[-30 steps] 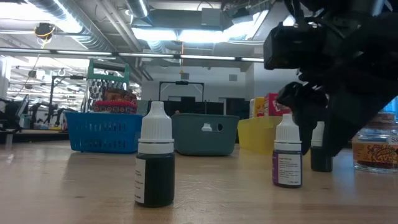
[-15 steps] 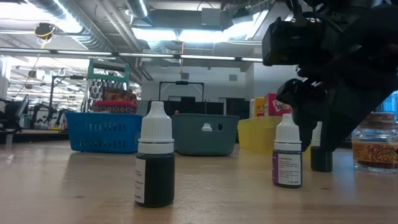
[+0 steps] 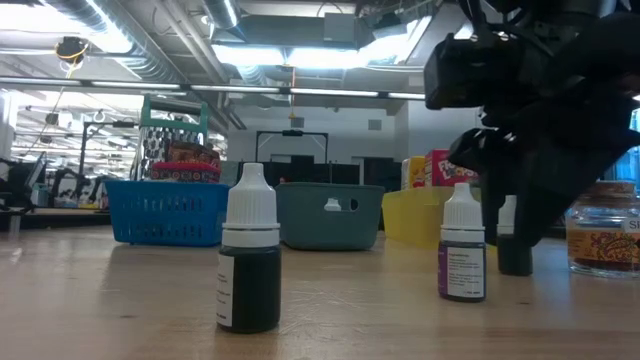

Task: Pick & Place Kitchen Items
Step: Put the small food coloring bottle into the gray bin

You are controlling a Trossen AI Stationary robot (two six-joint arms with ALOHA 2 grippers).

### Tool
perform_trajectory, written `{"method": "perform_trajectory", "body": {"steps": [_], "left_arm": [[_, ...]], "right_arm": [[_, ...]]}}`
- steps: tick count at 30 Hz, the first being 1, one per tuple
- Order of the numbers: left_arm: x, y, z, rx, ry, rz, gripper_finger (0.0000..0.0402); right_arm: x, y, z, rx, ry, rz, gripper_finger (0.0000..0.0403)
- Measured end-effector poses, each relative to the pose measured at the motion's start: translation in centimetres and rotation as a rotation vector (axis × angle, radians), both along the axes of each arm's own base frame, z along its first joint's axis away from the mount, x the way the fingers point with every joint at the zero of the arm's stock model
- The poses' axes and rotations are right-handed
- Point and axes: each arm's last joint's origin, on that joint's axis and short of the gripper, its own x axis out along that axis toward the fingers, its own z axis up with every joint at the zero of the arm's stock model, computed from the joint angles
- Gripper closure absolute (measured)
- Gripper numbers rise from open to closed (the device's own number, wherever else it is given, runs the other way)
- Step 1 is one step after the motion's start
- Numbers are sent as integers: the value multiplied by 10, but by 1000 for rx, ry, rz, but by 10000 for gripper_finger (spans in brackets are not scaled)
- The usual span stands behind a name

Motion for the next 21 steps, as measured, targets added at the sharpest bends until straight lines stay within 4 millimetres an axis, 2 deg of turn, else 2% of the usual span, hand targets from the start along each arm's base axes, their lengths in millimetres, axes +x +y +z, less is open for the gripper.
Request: {"method": "perform_trajectory", "body": {"steps": [13, 21], "left_arm": [[0, 0, 0, 4, 2, -5, 153], [0, 0, 0, 6, 2, -6, 153]], "right_arm": [[1, 1, 1, 9, -13, 4, 241], [1, 1, 1, 11, -10, 6, 278]]}}
